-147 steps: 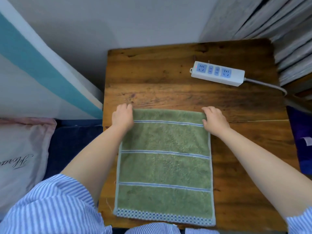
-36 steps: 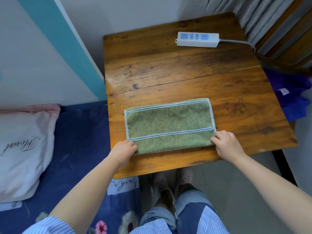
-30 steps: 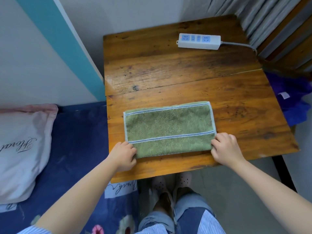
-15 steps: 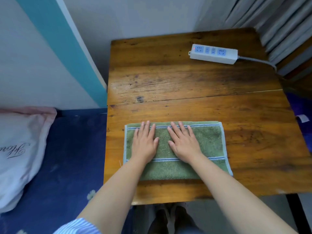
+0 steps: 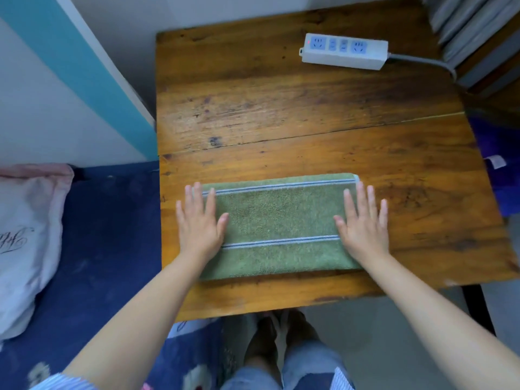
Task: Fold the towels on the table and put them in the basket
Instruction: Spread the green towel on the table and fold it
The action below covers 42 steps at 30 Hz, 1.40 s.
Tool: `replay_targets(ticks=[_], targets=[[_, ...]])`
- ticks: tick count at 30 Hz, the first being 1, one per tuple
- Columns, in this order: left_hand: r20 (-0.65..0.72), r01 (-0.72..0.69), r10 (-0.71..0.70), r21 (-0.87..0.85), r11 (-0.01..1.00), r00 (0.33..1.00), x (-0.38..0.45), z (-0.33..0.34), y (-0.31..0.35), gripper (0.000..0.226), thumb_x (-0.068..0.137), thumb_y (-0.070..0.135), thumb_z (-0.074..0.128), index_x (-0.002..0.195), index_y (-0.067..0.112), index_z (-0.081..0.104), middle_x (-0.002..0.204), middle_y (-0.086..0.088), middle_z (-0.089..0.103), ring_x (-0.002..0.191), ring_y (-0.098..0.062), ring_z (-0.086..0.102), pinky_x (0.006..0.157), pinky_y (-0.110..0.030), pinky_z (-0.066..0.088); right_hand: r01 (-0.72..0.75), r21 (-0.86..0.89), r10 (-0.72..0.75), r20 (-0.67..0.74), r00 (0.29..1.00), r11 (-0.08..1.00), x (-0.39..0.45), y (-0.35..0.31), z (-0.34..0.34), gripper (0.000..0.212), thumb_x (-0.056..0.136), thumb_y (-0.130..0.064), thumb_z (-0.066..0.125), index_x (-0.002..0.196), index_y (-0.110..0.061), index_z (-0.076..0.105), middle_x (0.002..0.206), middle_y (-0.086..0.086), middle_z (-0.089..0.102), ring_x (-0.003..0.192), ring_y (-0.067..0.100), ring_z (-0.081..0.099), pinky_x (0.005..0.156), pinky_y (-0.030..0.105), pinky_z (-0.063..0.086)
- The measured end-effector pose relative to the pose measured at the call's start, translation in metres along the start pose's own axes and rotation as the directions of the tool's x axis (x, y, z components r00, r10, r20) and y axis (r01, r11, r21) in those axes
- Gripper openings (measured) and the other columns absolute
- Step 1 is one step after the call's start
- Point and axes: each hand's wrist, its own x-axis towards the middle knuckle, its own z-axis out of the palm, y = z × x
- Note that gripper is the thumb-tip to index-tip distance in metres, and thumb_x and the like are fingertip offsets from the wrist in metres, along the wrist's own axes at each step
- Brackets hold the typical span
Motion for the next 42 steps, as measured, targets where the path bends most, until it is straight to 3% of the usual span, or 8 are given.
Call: replay_targets(ticks=[4, 8, 14, 23, 31, 36, 39, 42], targets=[[0.078, -0.218, 0.220, -0.041, 0.975, 0.972, -0.022, 0.012, 0.058, 0.074, 0.081, 0.052, 0.003, 0.143, 0.016, -0.016, 0.141, -0.002, -0.035, 0.128, -0.015, -0.035, 0.112, -0.031, -0.017, 0.059, -0.011, -0.058, 0.035, 0.998, 0.998, -0.042, -0.010, 0.026, 0.070, 0.095, -0.049, 0.005, 0.134, -0.006, 0.043, 0.145, 0.013, 0.029, 0.137, 0.031, 0.027, 0.106, 0.046, 0.013], [0.135, -0.181, 0.181, -0.010, 0.983, 0.974, -0.024, 0.030, 0.075, 0.064, 0.098, 0.049, 0.017, 0.148, 0.018, -0.007, 0.156, -0.008, -0.019, 0.143, -0.022, -0.022, 0.117, -0.037, -0.011, -0.061, 0.122, 0.051, 0.085, 0.995, 0.991, -0.054, -0.005, 0.028, 0.082, 0.076, -0.055, -0.001, 0.146, -0.017, 0.018, 0.156, 0.012, 0.002, 0.144, 0.024, -0.006, 0.116, 0.048, 0.003], [0.094, -0.176, 0.177, -0.022, 0.984, 0.980, -0.024, 0.040, 0.073, 0.091, 0.069, 0.058, -0.013, 0.149, 0.017, 0.001, 0.157, -0.008, -0.009, 0.146, -0.023, -0.011, 0.115, -0.035, -0.010, -0.321, 0.410, 0.367, -0.036, 0.930, 0.854, -0.052, -0.015, 0.012, 0.052, 0.092, -0.023, 0.049, 0.139, -0.007, 0.033, 0.142, 0.013, 0.037, 0.131, 0.031, 0.032, 0.105, 0.040, 0.029], [0.081, -0.170, 0.171, -0.026, 0.985, 0.982, -0.025, 0.043, 0.072, 0.094, 0.064, 0.056, -0.017, 0.149, 0.019, 0.000, 0.158, -0.006, -0.009, 0.146, -0.022, -0.012, 0.115, -0.035, -0.011, -0.478, 0.598, 0.565, 0.050, 0.823, 0.643, -0.039, -0.023, 0.007, 0.046, 0.087, -0.014, 0.058, 0.130, -0.003, 0.045, 0.127, 0.017, 0.054, 0.120, 0.034, 0.045, 0.100, 0.037, 0.036], [0.088, -0.182, 0.183, -0.017, 0.983, 0.979, -0.025, 0.040, 0.072, 0.085, 0.074, 0.055, -0.013, 0.149, 0.018, -0.002, 0.157, -0.006, -0.011, 0.146, -0.022, -0.013, 0.117, -0.037, -0.008, -0.504, 0.585, 0.553, 0.111, 0.826, 0.635, -0.031, -0.018, -0.002, 0.009, 0.082, -0.005, 0.055, 0.074, -0.004, 0.051, 0.095, 0.019, 0.066, 0.078, 0.027, 0.049, 0.066, 0.028, 0.036], [0.120, -0.202, 0.204, -0.029, 0.979, 0.972, -0.024, 0.031, 0.067, 0.062, 0.098, 0.046, 0.022, 0.149, 0.020, -0.002, 0.157, -0.005, -0.013, 0.146, -0.021, -0.012, 0.118, -0.036, -0.006, -0.498, 0.594, 0.525, 0.144, 0.839, 0.632, -0.029, -0.020, -0.017, 0.011, 0.081, -0.001, 0.053, 0.089, -0.007, 0.056, 0.108, 0.018, 0.060, 0.085, 0.029, 0.052, 0.067, 0.026, 0.037], [0.138, -0.231, 0.235, -0.046, 0.972, 0.962, -0.022, 0.025, 0.064, 0.063, 0.098, 0.045, 0.026, 0.149, 0.020, -0.001, 0.158, -0.004, -0.012, 0.146, -0.020, -0.012, 0.118, -0.035, -0.004, -0.548, 0.592, 0.550, 0.201, 0.811, 0.591, -0.029, -0.020, -0.025, 0.042, 0.082, -0.004, 0.056, 0.123, -0.006, 0.049, 0.125, 0.018, 0.048, 0.099, 0.029, 0.051, 0.077, 0.028, 0.039], [0.152, -0.253, 0.258, -0.048, 0.966, 0.954, -0.023, 0.021, 0.059, 0.063, 0.098, 0.045, 0.027, 0.149, 0.020, -0.001, 0.158, -0.004, -0.012, 0.146, -0.020, -0.012, 0.119, -0.035, -0.003, -0.588, 0.611, 0.557, 0.273, 0.785, 0.529, -0.027, -0.020, -0.034, 0.042, 0.082, -0.006, 0.059, 0.123, -0.001, 0.051, 0.120, 0.016, 0.057, 0.105, 0.031, 0.057, 0.079, 0.032, 0.047]])
